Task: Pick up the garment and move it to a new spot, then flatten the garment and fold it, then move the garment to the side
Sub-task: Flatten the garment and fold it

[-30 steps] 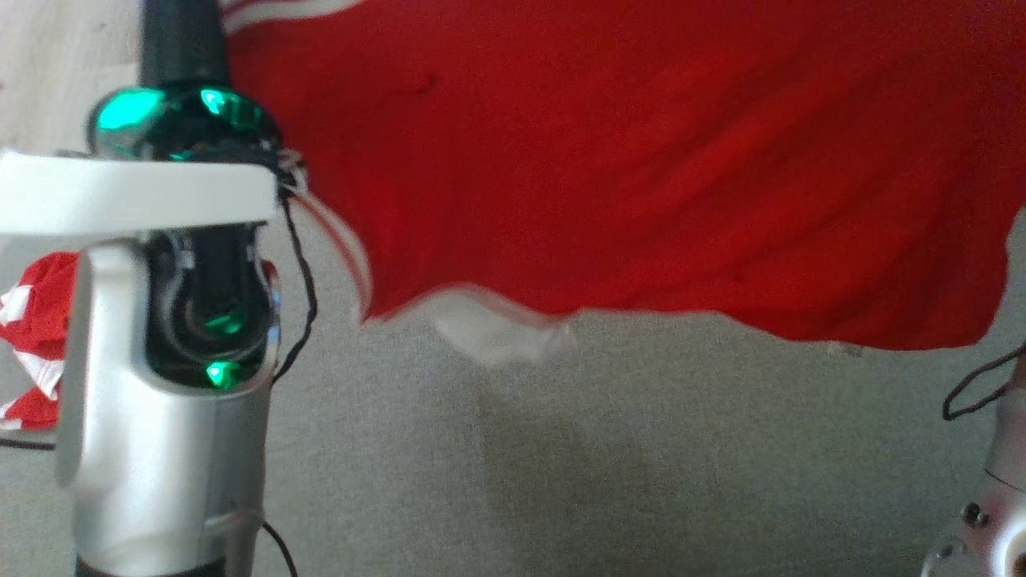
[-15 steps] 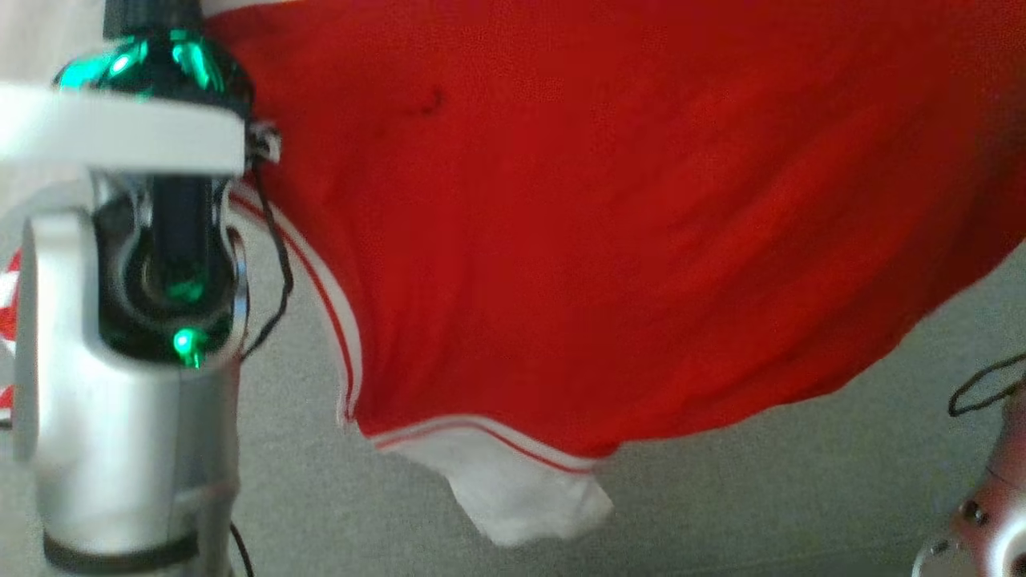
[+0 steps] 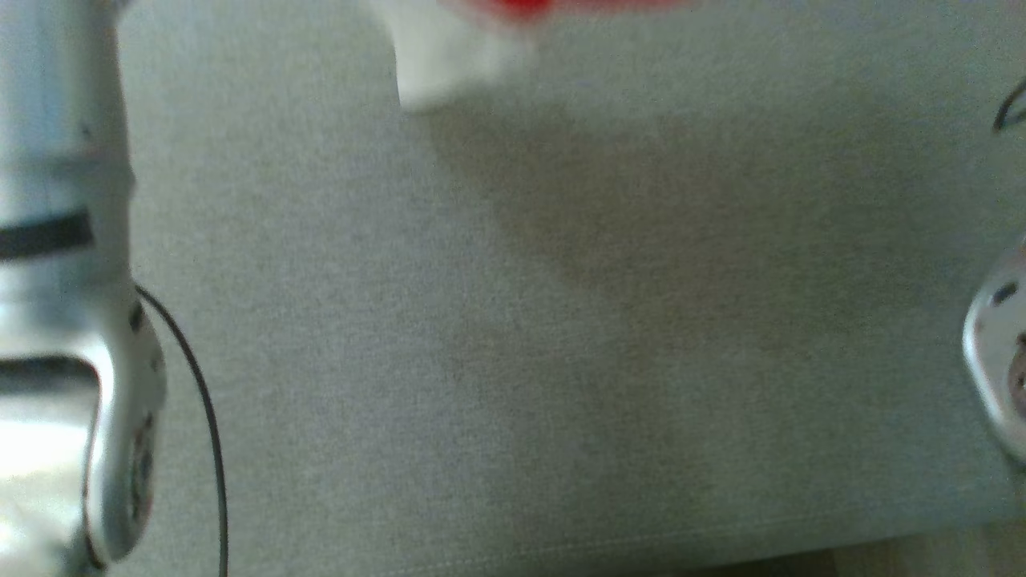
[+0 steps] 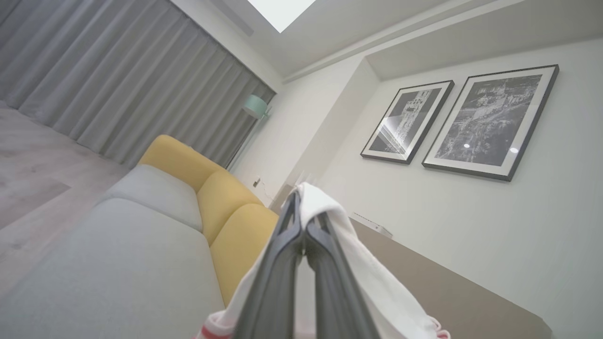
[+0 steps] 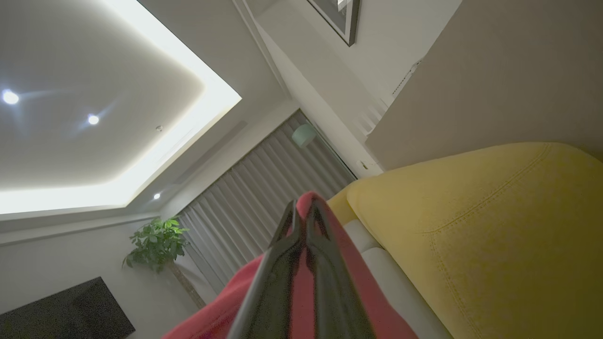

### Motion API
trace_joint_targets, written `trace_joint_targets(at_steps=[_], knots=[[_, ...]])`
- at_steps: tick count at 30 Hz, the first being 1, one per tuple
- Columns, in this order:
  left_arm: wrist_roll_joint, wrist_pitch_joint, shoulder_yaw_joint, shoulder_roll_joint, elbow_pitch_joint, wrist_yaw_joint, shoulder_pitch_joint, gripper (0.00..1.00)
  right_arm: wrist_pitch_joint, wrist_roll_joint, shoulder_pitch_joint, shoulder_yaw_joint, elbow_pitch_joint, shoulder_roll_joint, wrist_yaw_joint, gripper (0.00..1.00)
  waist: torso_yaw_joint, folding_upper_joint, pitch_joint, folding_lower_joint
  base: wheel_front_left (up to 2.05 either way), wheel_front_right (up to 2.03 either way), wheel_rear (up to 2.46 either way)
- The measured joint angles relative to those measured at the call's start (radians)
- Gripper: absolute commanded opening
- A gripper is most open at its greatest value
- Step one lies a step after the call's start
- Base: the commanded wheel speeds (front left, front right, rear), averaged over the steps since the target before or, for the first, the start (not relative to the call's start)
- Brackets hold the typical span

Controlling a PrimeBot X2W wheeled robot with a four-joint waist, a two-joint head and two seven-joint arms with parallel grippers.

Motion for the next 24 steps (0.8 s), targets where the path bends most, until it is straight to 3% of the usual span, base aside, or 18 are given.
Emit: trace_joint_targets(at_steps=[5,11,18,24], knots=[[0.031,-0.113,0.004,-0.015,0.148,-0.052,-0.151,0.00,-0.139,0.097,-0.139,0.035,0.089,-0.003,0.000,0.00,0.016,0.0000,0.094,0.0000,0.00,0.00,0.00],[0.041,-0.172,-0.019,-0.031,0.272,-0.127,-0.167,0.00,-0.212,0.254,-0.103,0.101,0.133,-0.059,0.000,0.00,0.058,0.0000,0.150,-0.0003,0.00,0.00,0.00],[0.081,-0.196,-0.094,-0.036,0.386,-0.200,0.043,0.00,-0.186,0.349,0.157,0.182,0.296,-0.108,0.000,0.00,0.090,0.0000,0.156,-0.0002,0.00,0.00,0.00],[0.119,-0.198,-0.155,0.029,0.402,-0.231,0.227,0.00,-0.113,0.359,0.251,0.252,0.409,-0.152,0.000,0.00,0.090,0.0000,0.105,-0.0004,0.00,0.00,0.00]])
